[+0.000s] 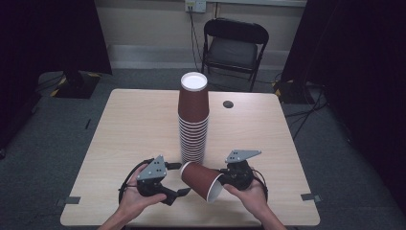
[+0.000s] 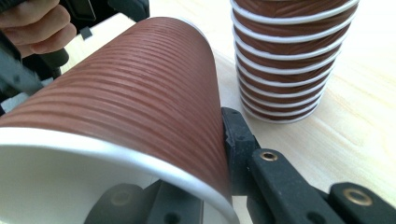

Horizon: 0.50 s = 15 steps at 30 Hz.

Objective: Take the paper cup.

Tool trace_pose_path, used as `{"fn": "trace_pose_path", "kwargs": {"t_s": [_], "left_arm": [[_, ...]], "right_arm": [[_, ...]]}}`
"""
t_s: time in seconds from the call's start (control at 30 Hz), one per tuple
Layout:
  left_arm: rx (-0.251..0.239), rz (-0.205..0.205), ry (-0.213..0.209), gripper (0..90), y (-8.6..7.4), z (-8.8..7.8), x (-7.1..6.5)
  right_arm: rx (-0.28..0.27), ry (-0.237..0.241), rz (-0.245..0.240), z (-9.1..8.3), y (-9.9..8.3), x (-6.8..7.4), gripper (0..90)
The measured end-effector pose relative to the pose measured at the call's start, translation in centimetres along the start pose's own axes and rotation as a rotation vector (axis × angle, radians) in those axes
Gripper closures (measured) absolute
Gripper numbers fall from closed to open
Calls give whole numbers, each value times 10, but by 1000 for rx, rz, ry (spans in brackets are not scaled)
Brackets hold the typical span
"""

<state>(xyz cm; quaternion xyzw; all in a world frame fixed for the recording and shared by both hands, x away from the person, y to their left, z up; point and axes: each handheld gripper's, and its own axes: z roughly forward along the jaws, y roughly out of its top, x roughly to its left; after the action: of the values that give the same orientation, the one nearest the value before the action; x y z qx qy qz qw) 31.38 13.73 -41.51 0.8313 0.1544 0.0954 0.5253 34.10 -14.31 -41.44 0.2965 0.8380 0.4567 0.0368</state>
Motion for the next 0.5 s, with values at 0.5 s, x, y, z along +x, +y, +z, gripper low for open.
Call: {"fn": "trace_pose_path", "kwargs": {"t_s": [0.5], "left_arm": [[59,209,39,159,-7,10,-9]], "right_arm": [[155,26,16,7,11,3,864]]}}
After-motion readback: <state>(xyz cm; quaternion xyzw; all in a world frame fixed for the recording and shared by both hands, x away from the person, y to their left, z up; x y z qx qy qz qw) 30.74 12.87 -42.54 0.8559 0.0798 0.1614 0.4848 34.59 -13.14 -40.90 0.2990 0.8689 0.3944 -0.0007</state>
